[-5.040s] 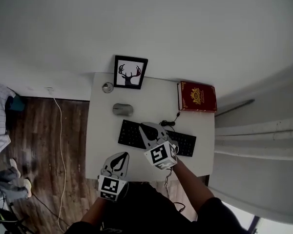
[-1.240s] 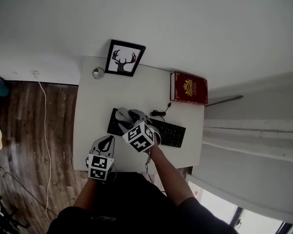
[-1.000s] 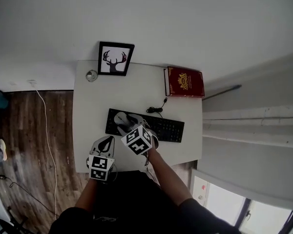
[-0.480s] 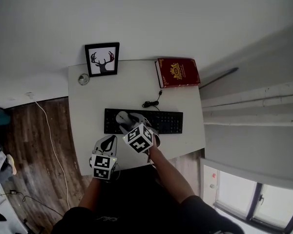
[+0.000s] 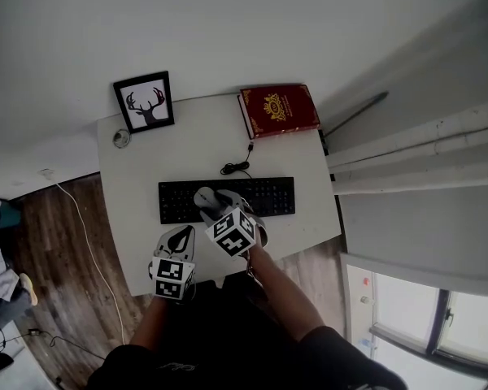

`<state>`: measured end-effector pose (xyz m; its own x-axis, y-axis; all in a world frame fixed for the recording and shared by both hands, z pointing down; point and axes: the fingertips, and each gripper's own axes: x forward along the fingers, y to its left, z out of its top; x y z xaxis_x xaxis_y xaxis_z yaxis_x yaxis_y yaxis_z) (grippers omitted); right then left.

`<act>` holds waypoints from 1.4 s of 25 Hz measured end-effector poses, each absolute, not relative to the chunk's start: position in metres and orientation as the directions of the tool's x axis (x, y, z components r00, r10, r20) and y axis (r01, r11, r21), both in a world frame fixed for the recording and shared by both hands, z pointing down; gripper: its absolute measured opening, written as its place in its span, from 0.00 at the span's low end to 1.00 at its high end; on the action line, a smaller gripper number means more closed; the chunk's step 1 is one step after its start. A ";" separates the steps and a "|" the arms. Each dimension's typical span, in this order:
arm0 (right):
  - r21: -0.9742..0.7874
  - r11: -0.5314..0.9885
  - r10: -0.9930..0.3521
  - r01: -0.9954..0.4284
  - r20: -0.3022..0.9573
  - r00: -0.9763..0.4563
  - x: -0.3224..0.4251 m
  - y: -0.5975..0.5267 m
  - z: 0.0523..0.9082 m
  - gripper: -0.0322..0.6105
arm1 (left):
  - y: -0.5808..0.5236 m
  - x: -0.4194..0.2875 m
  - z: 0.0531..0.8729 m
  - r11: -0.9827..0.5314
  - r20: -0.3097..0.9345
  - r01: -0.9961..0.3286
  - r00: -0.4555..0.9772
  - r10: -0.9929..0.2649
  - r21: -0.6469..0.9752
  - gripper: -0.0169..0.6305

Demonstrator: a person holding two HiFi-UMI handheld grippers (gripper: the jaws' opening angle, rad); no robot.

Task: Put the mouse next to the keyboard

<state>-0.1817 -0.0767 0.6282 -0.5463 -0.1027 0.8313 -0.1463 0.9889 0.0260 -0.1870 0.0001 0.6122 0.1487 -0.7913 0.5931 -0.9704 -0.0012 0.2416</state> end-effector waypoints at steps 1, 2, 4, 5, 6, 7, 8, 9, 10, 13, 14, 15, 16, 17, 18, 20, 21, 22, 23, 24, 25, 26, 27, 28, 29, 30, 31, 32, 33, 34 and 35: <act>0.025 0.988 -0.104 -0.149 0.830 -0.548 -0.177 -0.080 0.628 0.45 | -0.002 -0.184 0.611 0.001 0.592 -0.971 0.145 -0.793 0.239 0.03; 0.024 0.988 -0.104 -0.151 0.829 -0.550 -0.173 -0.082 0.629 0.45 | -0.004 -0.181 0.611 0.007 0.592 -0.971 0.140 -0.794 0.239 0.03; 0.019 0.989 -0.100 -0.150 0.828 -0.552 -0.165 -0.086 0.629 0.45 | -0.008 -0.175 0.612 0.014 0.595 -0.972 0.131 -0.793 0.234 0.03; 0.018 0.989 -0.098 -0.149 0.827 -0.554 -0.162 -0.088 0.629 0.45 | -0.011 -0.172 0.612 0.013 0.595 -0.974 0.129 -0.793 0.228 0.03; 0.018 0.989 -0.098 -0.148 0.826 -0.555 -0.158 -0.091 0.629 0.45 | -0.015 -0.168 0.612 0.009 0.596 -0.975 0.129 -0.793 0.223 0.03; 0.018 0.989 -0.099 -0.149 0.826 -0.555 -0.154 -0.093 0.628 0.45 | -0.019 -0.163 0.611 0.004 0.597 -0.976 0.131 -0.791 0.220 0.03; 0.015 0.988 -0.098 -0.153 0.826 -0.554 -0.148 -0.096 0.629 0.45 | -0.022 -0.156 0.611 -0.001 0.599 -0.975 0.136 -0.789 0.220 0.03; 0.011 0.987 -0.098 -0.158 0.827 -0.554 -0.142 -0.098 0.629 0.45 | -0.025 -0.150 0.610 -0.006 0.600 -0.975 0.142 -0.787 0.223 0.03; 0.008 0.986 -0.099 -0.165 0.827 -0.553 -0.137 -0.100 0.630 0.45 | -0.029 -0.143 0.610 -0.014 0.600 -0.973 0.152 -0.785 0.229 0.03; 0.002 0.981 -0.110 -0.193 0.827 -0.551 -0.120 -0.111 0.632 0.45 | -0.043 -0.123 0.608 -0.048 0.601 -0.970 0.186 -0.777 0.238 0.03; -0.001 0.979 -0.113 -0.204 0.828 -0.549 -0.114 -0.114 0.633 0.45 | -0.048 -0.118 0.608 -0.059 0.602 -0.970 0.195 -0.774 0.237 0.03; -0.005 0.976 -0.117 -0.216 0.828 -0.548 -0.107 -0.118 0.633 0.45 | -0.051 -0.112 0.608 -0.071 0.604 -0.969 0.204 -0.770 0.236 0.03; -0.008 0.974 -0.121 -0.228 0.829 -0.546 -0.101 -0.121 0.634 0.45 | -0.055 -0.107 0.608 -0.083 0.606 -0.969 0.212 -0.766 0.234 0.03; -0.012 0.970 -0.125 -0.242 0.830 -0.544 -0.095 -0.124 0.635 0.45 | -0.058 -0.103 0.608 -0.094 0.608 -0.968 0.220 -0.763 0.233 0.03; -0.015 0.967 -0.131 -0.255 0.830 -0.543 -0.089 -0.127 0.636 0.45 | -0.061 -0.098 0.609 -0.106 0.609 -0.967 0.228 -0.760 0.231 0.03; -0.020 0.959 -0.143 -0.283 0.828 -0.542 -0.077 -0.134 0.636 0.45 | -0.066 -0.090 0.610 -0.129 0.616 -0.965 0.245 -0.749 0.227 0.03; -0.022 0.955 -0.150 -0.297 0.827 -0.541 -0.071 -0.137 0.636 0.45 | -0.068 -0.085 0.610 -0.140 0.620 -0.964 0.253 -0.743 0.225 0.03; -0.023 0.950 -0.157 -0.310 0.827 -0.540 -0.065 -0.141 0.636 0.45 | -0.070 -0.081 0.611 -0.152 0.624 -0.963 0.259 -0.738 0.222 0.03; -0.024 0.946 -0.163 -0.323 0.827 -0.538 -0.059 -0.144 0.637 0.45 | -0.073 -0.077 0.613 -0.162 0.626 -0.962 0.265 -0.733 0.218 0.03; -0.024 0.942 -0.169 -0.335 0.828 -0.535 -0.053 -0.147 0.637 0.45 | -0.076 -0.072 0.614 -0.173 0.628 -0.961 0.273 -0.729 0.216 0.03; -0.025 0.938 -0.174 -0.346 0.829 -0.532 -0.046 -0.150 0.638 0.45 | -0.079 -0.067 0.616 -0.184 0.630 -0.959 0.282 -0.724 0.217 0.03; -0.026 0.934 -0.179 -0.356 0.830 -0.528 -0.040 -0.153 0.639 0.45 | -0.082 -0.060 0.616 -0.194 0.631 -0.956 0.292 -0.719 0.222 0.03; -0.027 0.930 -0.183 -0.366 0.831 -0.525 -0.033 -0.155 0.639 0.45 | -0.085 -0.054 0.616 -0.205 0.631 -0.952 0.304 -0.714 0.226 0.03; -0.028 0.926 -0.187 -0.376 0.833 -0.521 -0.027 -0.158 0.639 0.45 | -0.089 -0.047 0.617 -0.217 0.630 -0.949 0.315 -0.710 0.230 0.03; -0.028 0.922 -0.192 -0.386 0.833 -0.519 -0.020 -0.161 0.640 0.45 | -0.093 -0.041 0.617 -0.229 0.629 -0.945 0.326 -0.706 0.233 0.03; -0.028 0.917 -0.198 -0.397 0.833 -0.516 -0.014 -0.165 0.640 0.45 | -0.096 -0.035 0.617 -0.243 0.628 -0.942 0.337 -0.701 0.234 0.03; -0.026 0.912 -0.206 -0.409 0.834 -0.513 -0.008 -0.168 0.640 0.45 | -0.099 -0.030 0.618 -0.255 0.629 -0.938 0.346 -0.696 0.234 0.03; -0.025 0.906 -0.214 -0.422 0.833 -0.510 -0.002 -0.172 0.640 0.45 | -0.102 -0.025 0.618 -0.266 0.631 -0.935 0.354 -0.690 0.234 0.03; -0.024 0.901 -0.222 -0.434 0.833 -0.507 0.004 -0.176 0.640 0.45 | -0.105 -0.021 0.619 -0.275 0.633 -0.933 0.361 -0.685 0.234 0.03; -0.024 0.895 -0.229 -0.445 0.833 -0.504 0.010 -0.179 0.640 0.45 | -0.108 -0.017 0.620 -0.282 0.635 -0.930 0.367 -0.680 0.235 0.03; -0.025 0.889 -0.234 -0.456 0.833 -0.502 0.016 -0.183 0.640 0.45 | -0.112 -0.013 0.620 -0.291 0.636 -0.928 0.373 -0.676 0.235 0.03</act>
<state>0.0159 -0.1828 0.6397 -0.5018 -0.2339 0.8327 -0.4563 0.8895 -0.0252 -0.0133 -0.1116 0.6205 0.3726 -0.6757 0.6361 -0.9276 -0.2907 0.2346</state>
